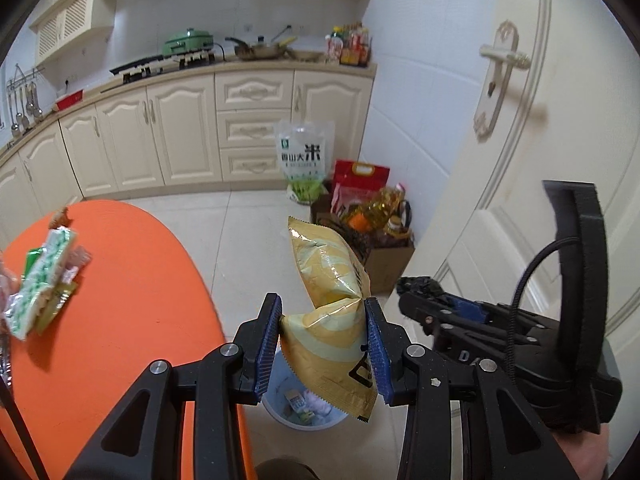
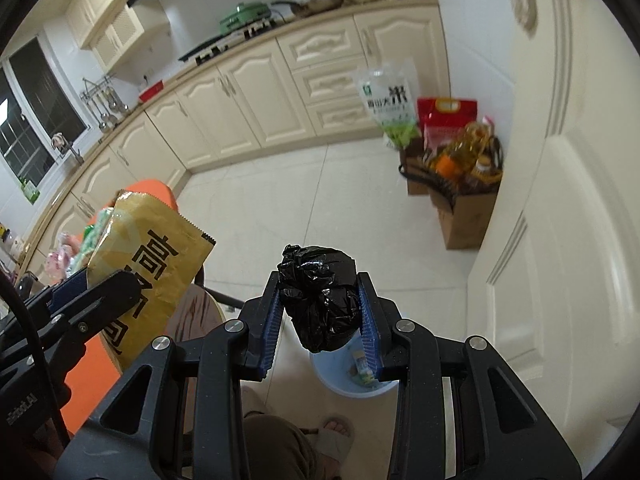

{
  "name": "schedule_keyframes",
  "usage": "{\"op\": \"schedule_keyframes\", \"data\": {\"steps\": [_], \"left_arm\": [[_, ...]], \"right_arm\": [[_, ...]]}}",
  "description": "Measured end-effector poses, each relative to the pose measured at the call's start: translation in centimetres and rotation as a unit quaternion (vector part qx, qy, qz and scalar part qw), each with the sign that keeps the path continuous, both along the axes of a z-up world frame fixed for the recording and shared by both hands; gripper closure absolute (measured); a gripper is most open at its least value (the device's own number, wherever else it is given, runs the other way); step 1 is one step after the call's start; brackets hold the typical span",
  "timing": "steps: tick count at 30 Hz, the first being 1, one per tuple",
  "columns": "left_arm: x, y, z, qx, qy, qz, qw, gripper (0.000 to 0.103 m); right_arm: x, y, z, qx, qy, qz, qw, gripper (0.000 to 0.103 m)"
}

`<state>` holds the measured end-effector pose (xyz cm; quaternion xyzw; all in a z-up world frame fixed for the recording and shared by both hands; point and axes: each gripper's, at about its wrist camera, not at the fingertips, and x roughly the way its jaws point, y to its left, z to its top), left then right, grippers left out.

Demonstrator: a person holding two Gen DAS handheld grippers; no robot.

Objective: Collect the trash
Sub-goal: 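Carry both bags to the blue bin and open both tools over it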

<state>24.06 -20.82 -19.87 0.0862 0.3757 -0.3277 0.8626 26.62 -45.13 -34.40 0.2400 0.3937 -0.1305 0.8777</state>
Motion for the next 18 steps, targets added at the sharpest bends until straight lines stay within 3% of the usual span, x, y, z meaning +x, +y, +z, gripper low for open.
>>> {"op": "schedule_keyframes", "data": {"steps": [18], "left_arm": [[8.9, -11.3, -5.9, 0.063, 0.040, -0.028, 0.9968, 0.063]], "right_arm": [[3.0, -4.8, -8.9, 0.072, 0.056, -0.002, 0.996, 0.067]]}}
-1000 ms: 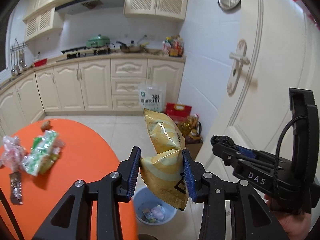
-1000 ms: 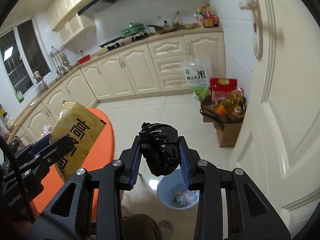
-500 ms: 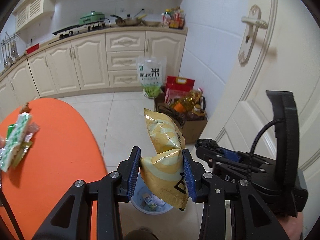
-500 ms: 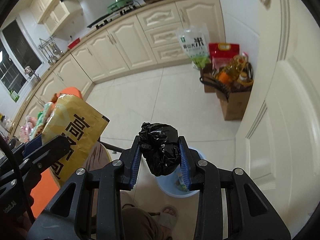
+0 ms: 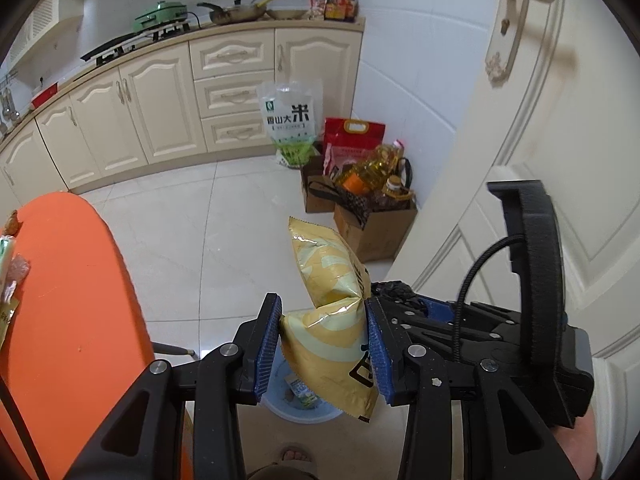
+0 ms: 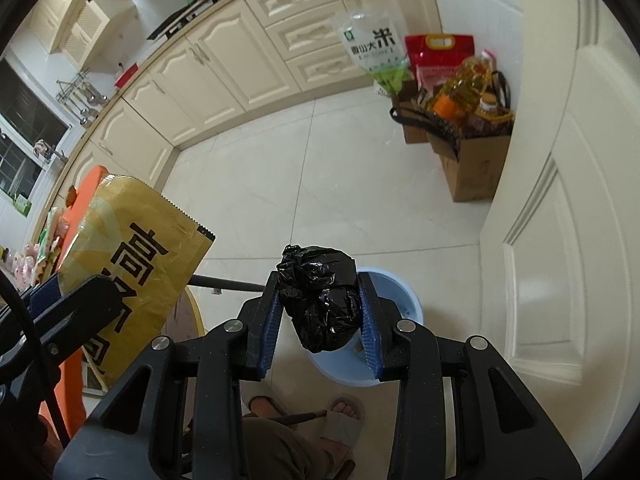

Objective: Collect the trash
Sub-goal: 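Carry both bags to the blue bin and open both tools over it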

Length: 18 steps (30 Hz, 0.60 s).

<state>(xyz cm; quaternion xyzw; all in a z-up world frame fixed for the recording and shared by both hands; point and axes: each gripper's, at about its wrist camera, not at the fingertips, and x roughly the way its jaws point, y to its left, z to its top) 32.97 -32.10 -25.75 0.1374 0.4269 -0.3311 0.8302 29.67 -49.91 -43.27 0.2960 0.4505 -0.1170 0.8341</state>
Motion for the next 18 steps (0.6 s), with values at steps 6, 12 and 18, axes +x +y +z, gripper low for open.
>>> {"op": "schedule_keyframes", "data": {"steps": [6, 12, 18], "left_arm": [[1.2, -1.9, -0.6, 0.016, -0.008, 0.004, 0.9998, 0.048], [0.6, -1.9, -0.1, 0.013, -0.028, 0.019, 0.9994, 0.027], [-2.2, 0.1, 0.9, 0.011, -0.060, 0.032, 0.9976, 0.006]], "right_arm": [[0.4, -1.0, -1.8, 0.022, 0.008, -0.012, 1.000, 0.048], [0.3, -1.5, -2.3, 0.041, 0.004, -0.024, 0.999, 0.016], [-0.5, -1.7, -1.4, 0.034, 0.015, -0.052, 0.998, 0.000]]}}
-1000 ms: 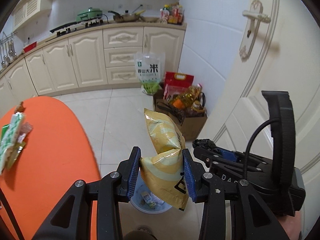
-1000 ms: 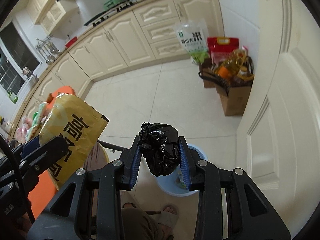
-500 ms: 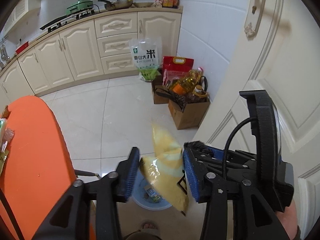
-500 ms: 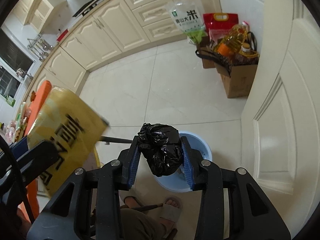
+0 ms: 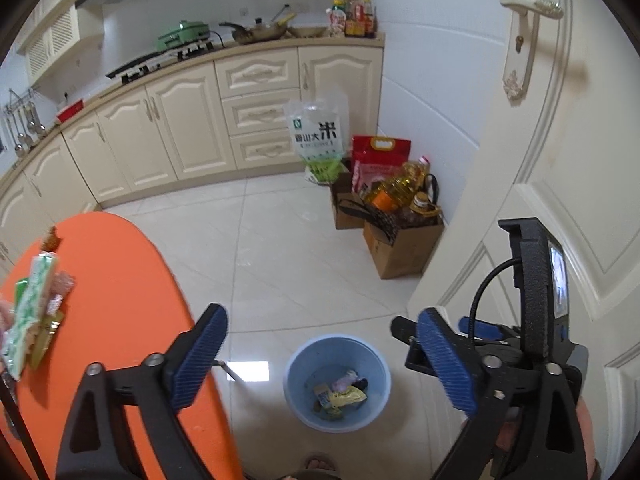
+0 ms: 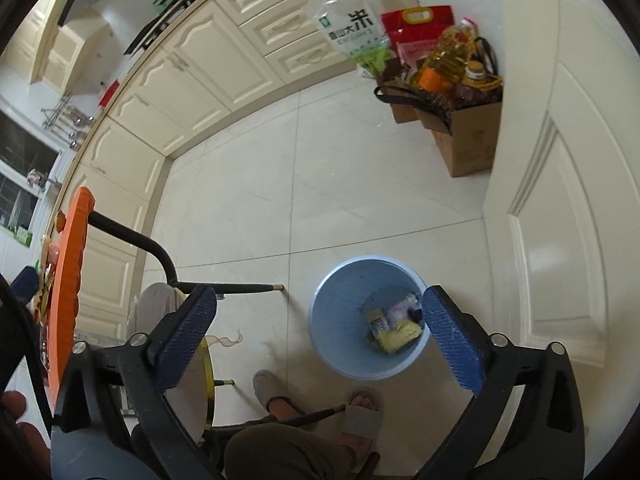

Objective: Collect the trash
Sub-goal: 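Carry both bags to the blue bin and open both tools over it, then move both open tools back over the orange table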

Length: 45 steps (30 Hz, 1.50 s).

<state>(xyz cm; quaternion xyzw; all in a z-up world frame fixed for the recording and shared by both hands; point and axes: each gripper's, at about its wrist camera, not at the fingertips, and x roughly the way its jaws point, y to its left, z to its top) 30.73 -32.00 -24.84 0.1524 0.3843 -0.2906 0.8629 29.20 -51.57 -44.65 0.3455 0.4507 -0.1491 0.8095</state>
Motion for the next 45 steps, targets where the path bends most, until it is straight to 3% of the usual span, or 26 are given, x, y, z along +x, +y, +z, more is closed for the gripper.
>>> {"op": "schedule_keyframes", "data": {"steps": [2, 12, 19, 27, 37, 45], "left_arm": [[-1.2, 0.9, 0.6, 0.000, -0.010, 0.006, 0.9999, 0.001], [-6.6, 7.6, 3.8, -0.034, -0.033, 0.019, 0.9987, 0.001], [-11.1, 17.0, 7.6, -0.072, -0.070, 0.049, 0.9938, 0.001], [-16.4, 28.5, 10.7, -0.105, -0.109, 0.101, 0.9834, 0.001], [-21.7, 40.8, 12.6, -0.123, -0.132, 0.184, 0.9663, 0.001], [-25.7, 46.8, 12.9, -0.125, -0.141, 0.242, 0.9518, 0.001]], "right_arm": [[-0.2, 0.3, 0.9, -0.008, 0.000, -0.002, 1.000, 0.000], [-1.8, 4.6, 9.0, -0.060, -0.050, -0.001, 0.997, 0.000], [-2.7, 10.8, 16.7, -0.120, -0.100, 0.017, 0.988, 0.000], [-2.7, 18.5, 22.7, -0.164, -0.147, 0.045, 0.974, 0.000], [-2.3, 29.2, 26.9, -0.205, -0.184, 0.108, 0.955, 0.000], [-2.0, 37.3, 28.3, -0.240, -0.205, 0.169, 0.934, 0.000]]}}
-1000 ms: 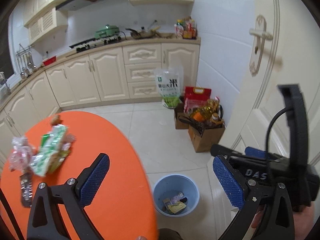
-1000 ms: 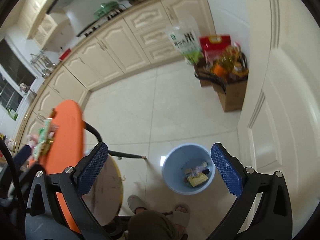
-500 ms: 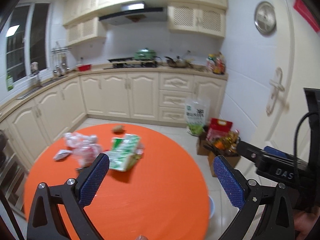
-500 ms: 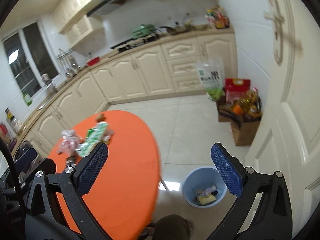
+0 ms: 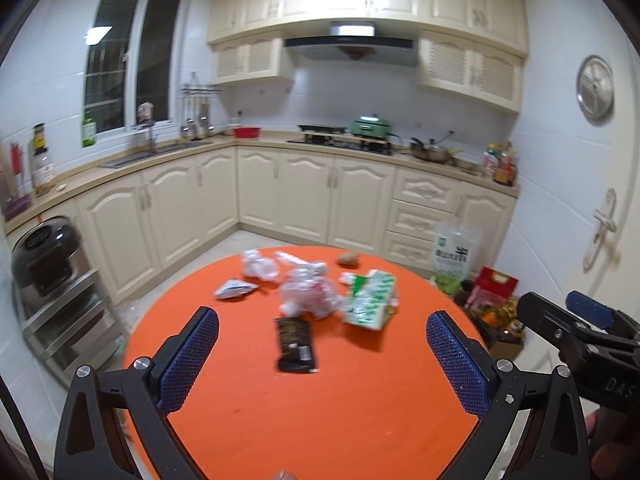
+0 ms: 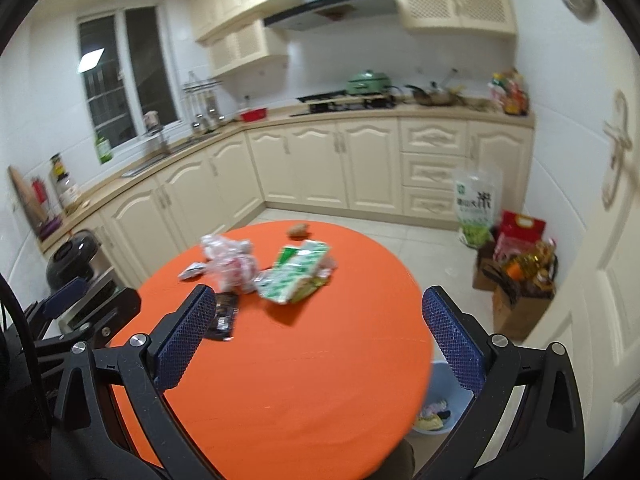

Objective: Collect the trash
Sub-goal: 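Move both open tools back over the orange table, then grasp the dark snack wrapper with the left tool while the right tool grasps the green-checked bag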

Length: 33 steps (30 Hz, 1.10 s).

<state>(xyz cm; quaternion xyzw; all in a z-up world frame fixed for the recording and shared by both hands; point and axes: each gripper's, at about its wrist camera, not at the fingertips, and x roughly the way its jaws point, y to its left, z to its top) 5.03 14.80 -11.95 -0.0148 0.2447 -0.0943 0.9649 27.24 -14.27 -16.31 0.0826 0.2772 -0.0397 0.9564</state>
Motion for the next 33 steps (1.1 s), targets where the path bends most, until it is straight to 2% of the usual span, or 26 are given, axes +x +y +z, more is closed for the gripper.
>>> {"op": "schedule_keyframes", "data": {"steps": [5, 9, 14, 20, 28, 33], "left_arm": [[-1.7, 2.0, 0.2, -0.001, 0.004, 0.028, 0.9996, 0.001], [-1.9, 2.5, -0.2, -0.003, 0.019, 0.040, 0.9990, 0.001], [0.9, 3.3, 0.0, -0.008, 0.041, 0.038, 0.9984, 0.001], [7.1, 3.2, -1.3, -0.008, 0.080, 0.029, 0.9964, 0.001], [17.1, 2.0, -6.2, 0.006, 0.151, 0.029, 0.9881, 0.004], [21.5, 1.4, -8.4, 0.017, 0.183, 0.033, 0.9824, 0.007]], "right_arm": [[0.5, 3.5, -0.3, -0.020, -0.002, 0.026, 0.999, 0.000], [1.4, 4.2, -1.0, -0.018, 0.007, 0.035, 0.999, 0.000], [2.6, 3.9, -2.1, -0.019, 0.024, 0.039, 0.999, 0.000], [5.4, 2.2, -4.6, -0.005, 0.063, 0.028, 0.998, 0.000], [11.1, -0.7, -9.0, 0.021, 0.120, 0.016, 0.992, 0.000], [15.4, -1.5, -11.7, 0.042, 0.150, 0.020, 0.988, 0.000]]}}
